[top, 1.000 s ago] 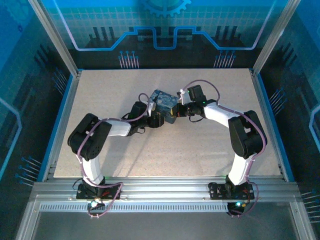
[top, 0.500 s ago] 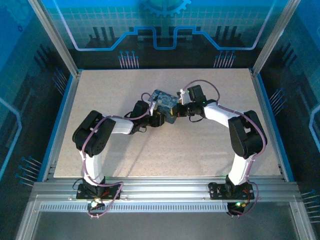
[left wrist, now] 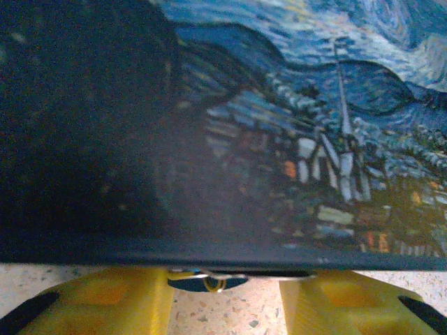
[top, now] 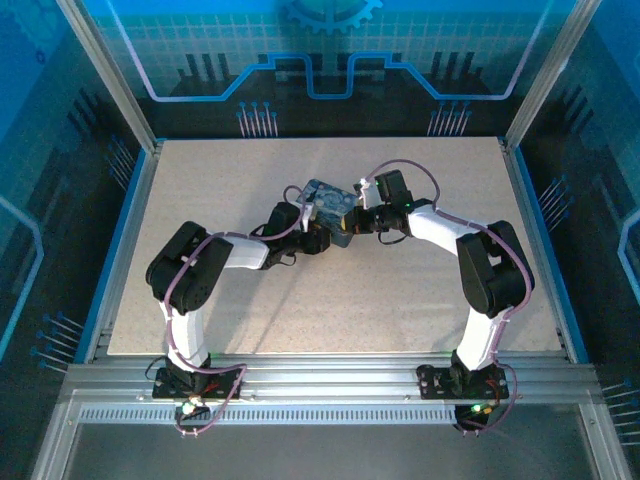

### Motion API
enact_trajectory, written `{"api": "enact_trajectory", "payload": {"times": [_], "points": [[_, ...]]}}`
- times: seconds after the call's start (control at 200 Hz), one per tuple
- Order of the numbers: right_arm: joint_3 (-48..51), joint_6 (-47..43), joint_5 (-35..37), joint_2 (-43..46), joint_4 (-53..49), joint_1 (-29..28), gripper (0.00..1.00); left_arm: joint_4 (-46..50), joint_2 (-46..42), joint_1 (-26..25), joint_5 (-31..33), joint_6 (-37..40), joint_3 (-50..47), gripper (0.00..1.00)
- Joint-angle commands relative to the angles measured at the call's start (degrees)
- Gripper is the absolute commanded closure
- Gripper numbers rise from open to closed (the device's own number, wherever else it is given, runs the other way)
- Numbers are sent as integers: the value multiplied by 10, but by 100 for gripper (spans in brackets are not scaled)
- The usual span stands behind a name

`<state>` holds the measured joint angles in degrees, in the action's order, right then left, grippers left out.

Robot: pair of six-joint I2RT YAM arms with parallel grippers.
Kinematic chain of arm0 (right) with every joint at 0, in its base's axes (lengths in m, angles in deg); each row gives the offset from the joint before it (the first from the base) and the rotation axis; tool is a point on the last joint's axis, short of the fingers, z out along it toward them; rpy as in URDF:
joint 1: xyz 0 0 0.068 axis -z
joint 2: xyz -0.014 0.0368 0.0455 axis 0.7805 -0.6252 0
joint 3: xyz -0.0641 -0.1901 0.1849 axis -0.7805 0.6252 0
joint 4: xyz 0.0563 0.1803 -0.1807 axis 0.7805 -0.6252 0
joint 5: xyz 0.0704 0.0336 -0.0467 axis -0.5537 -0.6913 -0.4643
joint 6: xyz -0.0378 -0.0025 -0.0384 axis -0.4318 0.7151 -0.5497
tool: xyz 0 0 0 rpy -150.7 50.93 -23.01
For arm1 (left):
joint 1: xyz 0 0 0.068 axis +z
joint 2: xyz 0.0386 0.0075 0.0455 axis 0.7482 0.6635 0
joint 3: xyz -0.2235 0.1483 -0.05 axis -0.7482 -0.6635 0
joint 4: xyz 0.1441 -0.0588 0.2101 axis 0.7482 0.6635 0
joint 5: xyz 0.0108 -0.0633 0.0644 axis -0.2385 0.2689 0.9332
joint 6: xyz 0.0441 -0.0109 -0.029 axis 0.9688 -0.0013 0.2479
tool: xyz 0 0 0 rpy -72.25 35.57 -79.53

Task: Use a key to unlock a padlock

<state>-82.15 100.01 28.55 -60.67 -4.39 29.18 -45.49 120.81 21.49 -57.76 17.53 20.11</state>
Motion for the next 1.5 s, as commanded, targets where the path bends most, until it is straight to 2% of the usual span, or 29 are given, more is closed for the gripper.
{"api": "enact_trajectory", "payload": {"times": [0.0, 0.44, 0.87, 1.175, 1.496], "points": [[9, 6, 16, -19, -7, -7, 99, -12, 10, -11, -7, -7, 12, 56], [11, 8, 12, -17, -2, -7, 99, 0, 14, -13, 5, -22, 25, 65], [27, -12, 3, 38, 55, -7, 99, -43, -5, -13, -37, -121, 8, 75], [106, -95, -2, 131, 83, -11, 99, -42, -29, -13, -64, -176, -2, 78], [198, -137, -3, 152, 114, -40, 100, -8, -72, -13, -88, -212, -3, 82]]}}
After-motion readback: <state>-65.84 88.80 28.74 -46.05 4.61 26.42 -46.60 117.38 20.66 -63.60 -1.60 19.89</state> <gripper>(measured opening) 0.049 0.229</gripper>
